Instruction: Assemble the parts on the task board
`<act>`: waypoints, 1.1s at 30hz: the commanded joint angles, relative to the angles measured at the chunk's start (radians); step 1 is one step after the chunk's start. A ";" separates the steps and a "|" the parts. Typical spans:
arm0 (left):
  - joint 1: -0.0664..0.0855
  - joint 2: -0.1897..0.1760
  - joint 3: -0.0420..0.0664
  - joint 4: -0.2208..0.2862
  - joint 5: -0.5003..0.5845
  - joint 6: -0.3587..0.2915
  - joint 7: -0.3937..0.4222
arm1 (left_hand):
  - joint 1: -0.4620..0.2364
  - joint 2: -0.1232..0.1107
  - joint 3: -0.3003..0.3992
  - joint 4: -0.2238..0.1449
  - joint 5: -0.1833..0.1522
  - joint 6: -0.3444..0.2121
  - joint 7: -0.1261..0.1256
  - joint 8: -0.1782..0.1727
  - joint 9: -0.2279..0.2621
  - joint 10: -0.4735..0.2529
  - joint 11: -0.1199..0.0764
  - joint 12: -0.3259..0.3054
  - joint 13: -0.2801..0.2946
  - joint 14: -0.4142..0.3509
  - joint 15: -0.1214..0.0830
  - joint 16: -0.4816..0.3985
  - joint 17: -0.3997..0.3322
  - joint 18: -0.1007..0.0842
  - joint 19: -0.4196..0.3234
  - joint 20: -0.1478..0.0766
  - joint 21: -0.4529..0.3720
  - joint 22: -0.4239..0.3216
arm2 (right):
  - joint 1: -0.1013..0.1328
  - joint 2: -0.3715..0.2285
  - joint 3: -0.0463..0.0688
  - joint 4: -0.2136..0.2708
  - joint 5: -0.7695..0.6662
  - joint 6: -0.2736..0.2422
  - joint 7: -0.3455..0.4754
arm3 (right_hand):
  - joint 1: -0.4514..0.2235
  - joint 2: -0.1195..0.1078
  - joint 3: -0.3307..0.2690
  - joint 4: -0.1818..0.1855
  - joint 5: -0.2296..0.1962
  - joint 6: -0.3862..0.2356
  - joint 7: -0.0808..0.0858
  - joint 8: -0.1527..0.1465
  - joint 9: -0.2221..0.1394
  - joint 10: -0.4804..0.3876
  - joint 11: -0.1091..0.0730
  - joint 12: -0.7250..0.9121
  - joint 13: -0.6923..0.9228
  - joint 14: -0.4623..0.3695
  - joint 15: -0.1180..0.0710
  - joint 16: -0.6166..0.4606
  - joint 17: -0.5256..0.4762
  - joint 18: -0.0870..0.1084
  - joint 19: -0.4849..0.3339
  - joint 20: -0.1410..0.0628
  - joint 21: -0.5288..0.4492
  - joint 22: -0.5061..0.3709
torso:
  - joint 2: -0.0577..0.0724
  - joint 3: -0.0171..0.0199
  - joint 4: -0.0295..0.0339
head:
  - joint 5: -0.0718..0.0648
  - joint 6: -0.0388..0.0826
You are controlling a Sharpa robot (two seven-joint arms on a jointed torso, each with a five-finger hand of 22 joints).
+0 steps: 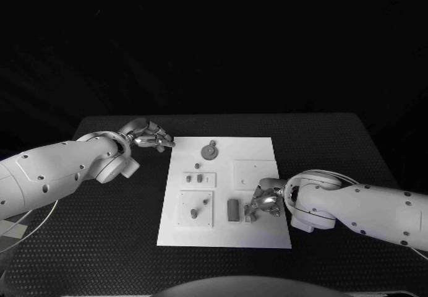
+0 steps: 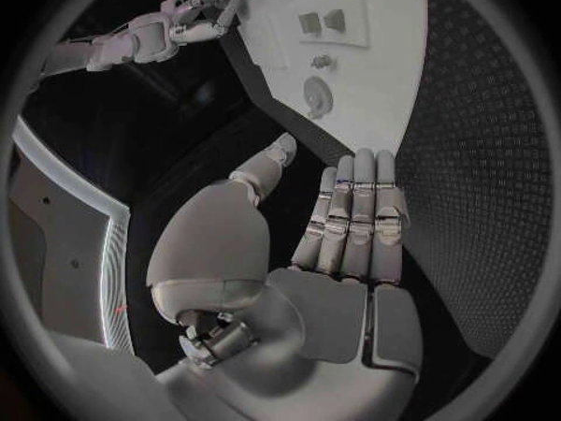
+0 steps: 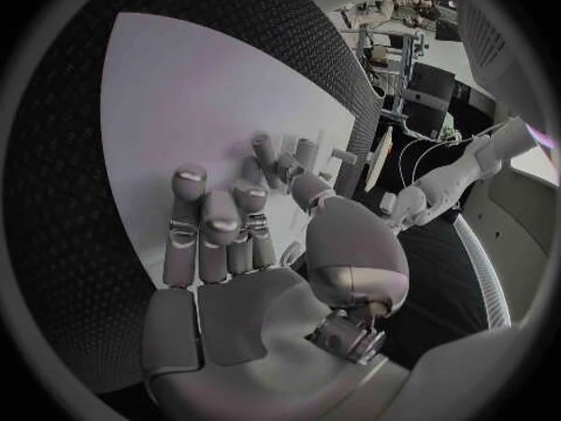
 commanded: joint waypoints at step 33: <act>0.001 0.001 0.000 0.001 -0.003 0.013 0.003 | -0.003 -0.001 -0.001 0.006 -0.003 0.007 -0.001 0.003 -0.002 0.006 0.003 -0.005 0.001 0.008 0.003 -0.008 0.005 0.015 -0.002 0.001 0.002 -0.002 | -0.002 -0.040 0.000 0.043 0.008 -0.077 0.097 | 0.024 0.065 0.018 -0.026 0.003 0.018 -0.002 0.009 -0.013 0.014 -0.002 0.009 -0.001 0.005 -0.005 0.006 0.004 0.028 0.004 0.006 0.011 0.019 | 0.000 0.0001 -0.0002 | 0.002 -0.002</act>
